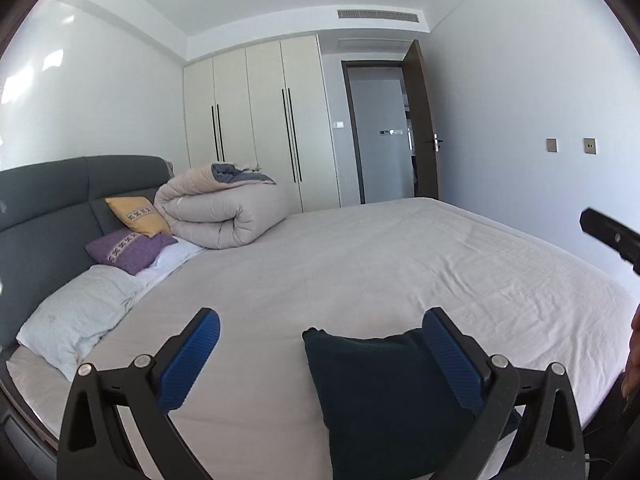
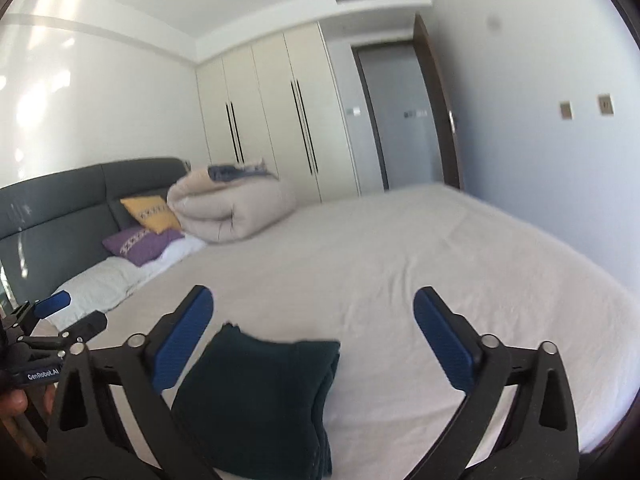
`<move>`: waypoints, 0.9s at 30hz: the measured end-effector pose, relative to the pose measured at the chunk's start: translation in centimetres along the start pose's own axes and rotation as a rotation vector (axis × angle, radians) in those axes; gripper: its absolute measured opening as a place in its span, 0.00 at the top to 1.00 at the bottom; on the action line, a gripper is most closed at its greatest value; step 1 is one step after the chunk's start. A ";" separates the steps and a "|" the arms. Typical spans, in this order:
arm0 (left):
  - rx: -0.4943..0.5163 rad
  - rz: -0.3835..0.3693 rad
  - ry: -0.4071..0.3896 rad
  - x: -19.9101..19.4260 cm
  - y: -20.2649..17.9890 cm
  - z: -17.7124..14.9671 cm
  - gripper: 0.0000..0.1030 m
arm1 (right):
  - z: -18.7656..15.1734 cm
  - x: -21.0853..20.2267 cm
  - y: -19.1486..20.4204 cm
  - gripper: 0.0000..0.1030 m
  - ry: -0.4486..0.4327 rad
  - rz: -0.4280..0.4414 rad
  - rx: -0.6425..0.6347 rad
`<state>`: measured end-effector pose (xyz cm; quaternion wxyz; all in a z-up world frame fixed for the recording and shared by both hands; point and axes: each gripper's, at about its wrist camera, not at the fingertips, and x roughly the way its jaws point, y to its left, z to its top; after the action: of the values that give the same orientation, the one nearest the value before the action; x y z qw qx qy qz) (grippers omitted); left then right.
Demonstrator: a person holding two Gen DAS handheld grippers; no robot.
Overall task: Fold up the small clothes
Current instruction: 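Release the sweater and raise both grippers away from it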
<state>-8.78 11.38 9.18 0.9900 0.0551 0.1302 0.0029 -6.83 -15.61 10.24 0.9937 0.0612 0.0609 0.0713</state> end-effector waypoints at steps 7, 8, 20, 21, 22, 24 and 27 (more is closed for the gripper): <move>-0.039 0.047 0.096 0.1 -0.2 -0.6 0.00 | 2.0 -1.4 0.9 0.00 0.039 -0.063 0.010; -0.050 0.047 0.129 0.7 -0.2 -1.0 0.00 | 1.8 -1.8 0.7 0.00 0.043 -0.073 0.018; -0.067 0.059 0.348 4.0 -0.7 -5.1 0.00 | -5.6 3.1 -1.8 0.00 0.513 -0.206 0.115; -0.067 0.062 0.362 4.1 -0.6 -5.2 0.00 | -6.3 3.3 -2.1 0.00 0.527 -0.224 0.124; -0.071 0.059 0.373 4.3 -0.6 -5.5 0.00 | -6.9 3.2 -2.3 0.00 0.534 -0.231 0.134; -0.083 0.049 0.398 4.7 -0.5 -6.1 0.00 | -7.8 3.0 -2.4 0.00 0.548 -0.217 0.135; -0.081 0.021 0.437 5.3 -0.8 -6.8 0.00 | -9.4 4.0 -1.4 0.00 0.588 -0.185 0.101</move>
<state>-5.40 11.41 1.19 0.9395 0.0146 0.3408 0.0306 -3.98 -15.29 0.37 0.9314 0.0813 0.3546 -0.0077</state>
